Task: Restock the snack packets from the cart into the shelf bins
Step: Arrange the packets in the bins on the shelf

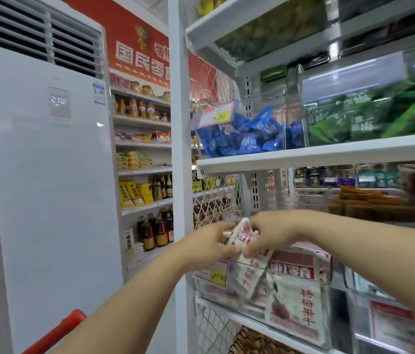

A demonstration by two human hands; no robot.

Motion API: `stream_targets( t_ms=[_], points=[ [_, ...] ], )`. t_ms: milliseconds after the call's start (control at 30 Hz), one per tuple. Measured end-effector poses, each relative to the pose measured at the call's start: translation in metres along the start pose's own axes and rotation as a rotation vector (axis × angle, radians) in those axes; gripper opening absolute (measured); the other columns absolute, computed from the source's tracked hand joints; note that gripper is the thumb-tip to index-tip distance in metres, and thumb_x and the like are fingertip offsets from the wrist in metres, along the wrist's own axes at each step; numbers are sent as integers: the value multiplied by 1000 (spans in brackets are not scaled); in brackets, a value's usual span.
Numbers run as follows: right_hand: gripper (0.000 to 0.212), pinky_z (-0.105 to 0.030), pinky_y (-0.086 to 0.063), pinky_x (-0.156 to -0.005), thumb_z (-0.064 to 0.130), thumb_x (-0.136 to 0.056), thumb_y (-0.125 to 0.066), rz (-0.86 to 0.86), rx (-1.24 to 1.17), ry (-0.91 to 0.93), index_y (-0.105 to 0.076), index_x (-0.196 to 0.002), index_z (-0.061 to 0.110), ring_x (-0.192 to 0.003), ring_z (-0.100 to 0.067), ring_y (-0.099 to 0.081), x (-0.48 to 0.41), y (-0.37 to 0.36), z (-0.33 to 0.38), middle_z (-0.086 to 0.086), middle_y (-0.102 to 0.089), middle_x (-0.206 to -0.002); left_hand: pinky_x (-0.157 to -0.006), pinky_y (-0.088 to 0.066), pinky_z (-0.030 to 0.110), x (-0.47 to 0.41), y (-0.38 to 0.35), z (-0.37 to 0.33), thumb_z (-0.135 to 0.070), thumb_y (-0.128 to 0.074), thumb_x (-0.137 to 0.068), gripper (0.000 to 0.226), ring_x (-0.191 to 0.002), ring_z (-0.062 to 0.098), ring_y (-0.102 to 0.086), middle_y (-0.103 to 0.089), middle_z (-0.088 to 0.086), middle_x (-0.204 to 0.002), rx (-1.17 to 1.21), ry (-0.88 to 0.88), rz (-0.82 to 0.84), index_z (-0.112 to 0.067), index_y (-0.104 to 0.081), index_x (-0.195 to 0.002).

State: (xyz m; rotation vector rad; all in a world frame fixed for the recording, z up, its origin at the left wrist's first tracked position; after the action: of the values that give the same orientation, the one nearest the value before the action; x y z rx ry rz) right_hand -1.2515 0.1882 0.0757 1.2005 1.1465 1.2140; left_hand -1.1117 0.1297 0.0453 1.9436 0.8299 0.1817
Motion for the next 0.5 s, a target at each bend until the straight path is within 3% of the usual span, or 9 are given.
stream_targets(
  t_ms=[100,200,267,367,500],
  points=[
    [42,-42,-52,-94,50,-91,-63,120,138,-19,-58,-115,17,-101,-25,-64,-3,-4,8,-4,-67,-112,-98,-52,45,-7,-2,-1,-40,-59,-99,34,-104,21,-66,-71,2,-117,-262,65,137,-23,-61,-128],
    [38,-43,-51,-95,48,-94,-61,189,272,-37,-56,-114,16,-104,-28,-63,-5,-4,16,-7,-65,-116,-99,-47,38,-10,-4,-11,-43,-47,-104,41,-112,25,-60,-65,8,-125,-431,130,255,-14,-63,-127],
    [49,-45,-52,-96,48,-92,-65,181,302,-35,-56,-125,14,-106,-28,-63,-5,-5,18,-7,-64,-120,-102,-43,38,-13,-6,-12,-45,-40,-106,47,-121,26,-55,-59,9,-136,-506,180,319,-13,-59,-134],
    [75,-43,-49,-101,47,-86,-73,106,226,-3,-42,-147,17,-118,-28,-58,0,-9,16,-6,-59,-134,-111,-39,44,-19,-12,-7,-43,-34,-106,48,-128,28,-50,-52,10,-146,-547,199,405,-16,-55,-139],
    [84,-36,-48,-99,49,-80,-78,-53,107,10,-41,-150,20,-123,-26,-55,12,-4,8,-3,-55,-141,-111,-39,44,-24,-8,-7,-51,-41,-101,54,-130,28,-49,-51,7,-147,-543,228,400,-19,-52,-142]
  ],
)
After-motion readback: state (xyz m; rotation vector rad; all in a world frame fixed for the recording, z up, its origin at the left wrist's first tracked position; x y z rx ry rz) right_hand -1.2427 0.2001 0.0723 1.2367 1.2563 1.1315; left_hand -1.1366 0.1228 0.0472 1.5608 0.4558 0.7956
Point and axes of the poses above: each hand's wrist, its own x-axis away from the middle knuckle, its own y-axis out of the back of the hand, z = x × y, the point moved 4 cm from there along -x, towards the middle knuckle
